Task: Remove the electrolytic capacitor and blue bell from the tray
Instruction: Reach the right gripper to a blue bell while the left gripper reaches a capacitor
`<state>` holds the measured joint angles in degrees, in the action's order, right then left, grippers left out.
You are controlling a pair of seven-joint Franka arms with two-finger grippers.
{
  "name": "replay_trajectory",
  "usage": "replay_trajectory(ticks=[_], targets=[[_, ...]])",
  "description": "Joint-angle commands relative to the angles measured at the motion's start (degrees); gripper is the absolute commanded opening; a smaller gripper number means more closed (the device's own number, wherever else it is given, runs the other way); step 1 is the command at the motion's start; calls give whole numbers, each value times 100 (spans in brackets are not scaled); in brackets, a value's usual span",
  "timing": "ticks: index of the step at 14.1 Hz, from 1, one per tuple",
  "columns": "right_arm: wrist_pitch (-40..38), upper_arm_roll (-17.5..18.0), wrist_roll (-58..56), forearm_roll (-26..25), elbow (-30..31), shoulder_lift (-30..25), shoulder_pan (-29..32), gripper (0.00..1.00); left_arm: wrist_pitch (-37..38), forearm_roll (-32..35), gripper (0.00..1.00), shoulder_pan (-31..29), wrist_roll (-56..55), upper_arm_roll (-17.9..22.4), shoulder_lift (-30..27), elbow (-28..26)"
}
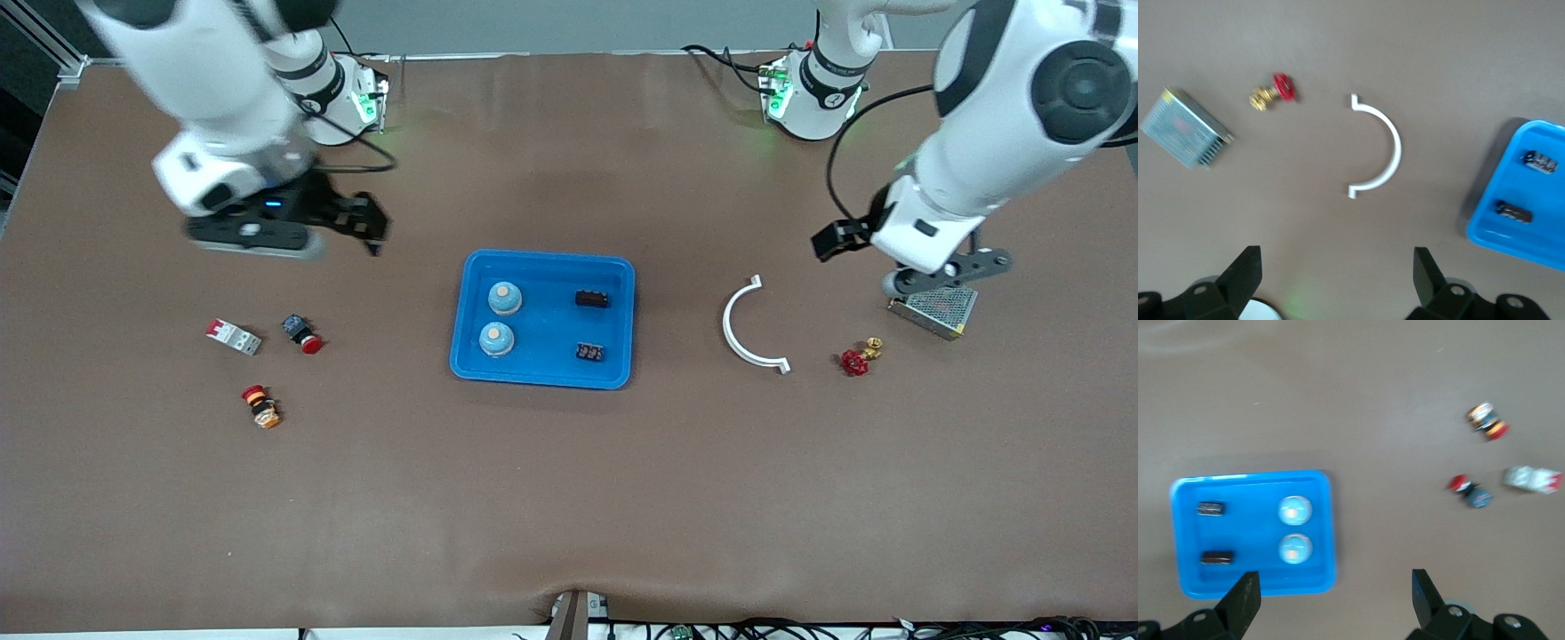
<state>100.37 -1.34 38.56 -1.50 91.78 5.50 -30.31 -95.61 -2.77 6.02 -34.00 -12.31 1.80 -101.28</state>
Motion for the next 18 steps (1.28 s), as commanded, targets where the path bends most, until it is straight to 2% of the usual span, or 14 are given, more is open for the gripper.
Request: replay_trajectory(ticks=[1,5,7,12,13,16,18], targets=[[429,-94,914,18,-143,686,-536,100,-746,-276,100,-40,-1673,-411,-277,-804],[1219,-86,944,18,-108,1575,-801,100,-2168,-479,100,-31,-4503,-1052,-198,-1753],[1660,-85,899,18,-90,1909,-810,100,-2680,-470,100,-22,-5761,-1326,91,-1869],[3250,-94,259,-52,796,2261,-766,100,-3858,55,100,443,-8461,-1423,1040,-1773],[3313,-103,136,-69,806,2366,-757,100,-3965,318,100,566,-8866,-1423,1303,-1659],[3410,-112,-15,-87,806,2543,-749,100,-3957,802,100,899,-9895,-1406,2523,-765],[3446,-121,-59,-122,806,2639,-740,100,-3974,1250,100,1128,-10440,-1406,2947,-534]])
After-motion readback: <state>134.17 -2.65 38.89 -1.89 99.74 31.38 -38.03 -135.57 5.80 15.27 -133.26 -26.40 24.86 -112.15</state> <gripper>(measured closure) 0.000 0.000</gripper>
